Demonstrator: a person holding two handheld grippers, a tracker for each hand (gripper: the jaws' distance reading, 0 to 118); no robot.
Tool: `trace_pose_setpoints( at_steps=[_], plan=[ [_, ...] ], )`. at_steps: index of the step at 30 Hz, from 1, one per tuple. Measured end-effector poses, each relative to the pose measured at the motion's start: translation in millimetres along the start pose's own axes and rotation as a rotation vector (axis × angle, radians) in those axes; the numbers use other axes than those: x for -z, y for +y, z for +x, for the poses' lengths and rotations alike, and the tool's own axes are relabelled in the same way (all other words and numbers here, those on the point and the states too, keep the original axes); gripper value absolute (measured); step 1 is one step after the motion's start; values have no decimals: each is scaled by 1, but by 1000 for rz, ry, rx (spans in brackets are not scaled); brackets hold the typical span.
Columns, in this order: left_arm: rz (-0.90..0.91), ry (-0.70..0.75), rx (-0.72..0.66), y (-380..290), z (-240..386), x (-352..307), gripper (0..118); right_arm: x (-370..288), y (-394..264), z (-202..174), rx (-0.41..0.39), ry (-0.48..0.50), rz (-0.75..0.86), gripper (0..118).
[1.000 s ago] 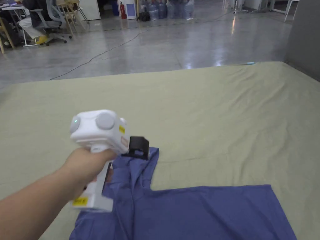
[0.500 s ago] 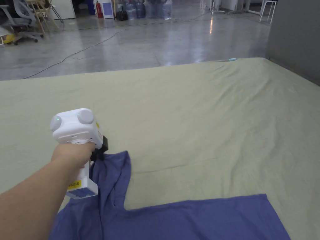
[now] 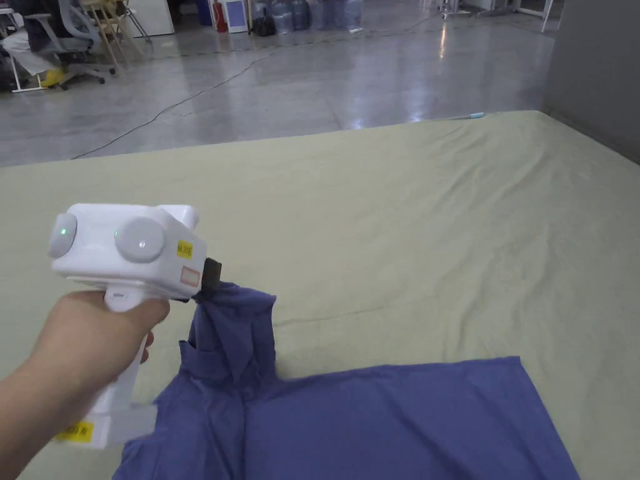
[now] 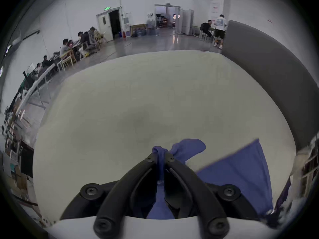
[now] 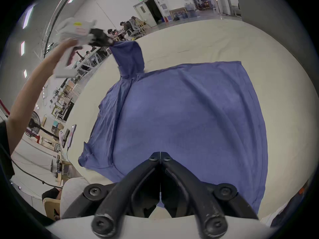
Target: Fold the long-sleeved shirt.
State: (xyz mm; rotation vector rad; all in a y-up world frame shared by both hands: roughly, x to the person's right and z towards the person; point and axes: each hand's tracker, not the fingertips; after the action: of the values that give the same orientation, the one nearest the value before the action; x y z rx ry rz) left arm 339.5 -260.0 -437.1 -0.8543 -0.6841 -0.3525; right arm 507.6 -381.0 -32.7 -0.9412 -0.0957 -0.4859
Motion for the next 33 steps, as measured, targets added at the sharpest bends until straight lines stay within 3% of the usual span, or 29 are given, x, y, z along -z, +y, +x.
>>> trace_pose_setpoints(
  at_steps=[4,12,18,24,25,26,27,28,31,33],
  plan=[
    [65,63,70,-89,32,-47,0,-1,1,3,7,-13,0,0],
    [-169,24,-119,-232,38,-20,0,1,-1,9,-15,-83,-17,0],
    [-215,33,-191,-263,15,5,1,3,-2,7,-27,-94,-27,0],
    [-199,44,-149,-260,28,3,2,6,-4,5,-36,-103,-40,0],
    [-203,35,-162,-257,25,1,16,5,-4,5,-36,-106,-38,0],
    [-195,19,-198,-255,20,-9,68,4,-4,5,-33,-106,-32,0],
    [-173,-7,-245,-254,18,-22,103,1,-3,6,-25,-98,-16,0],
    [-150,-43,-271,-254,15,-36,118,-2,-1,7,-14,-81,3,0],
    [-23,-85,-302,-258,14,-75,118,-7,1,6,18,-35,39,0],
    [-37,-92,-288,-263,17,-86,118,-6,0,4,17,-36,40,0]
  ],
)
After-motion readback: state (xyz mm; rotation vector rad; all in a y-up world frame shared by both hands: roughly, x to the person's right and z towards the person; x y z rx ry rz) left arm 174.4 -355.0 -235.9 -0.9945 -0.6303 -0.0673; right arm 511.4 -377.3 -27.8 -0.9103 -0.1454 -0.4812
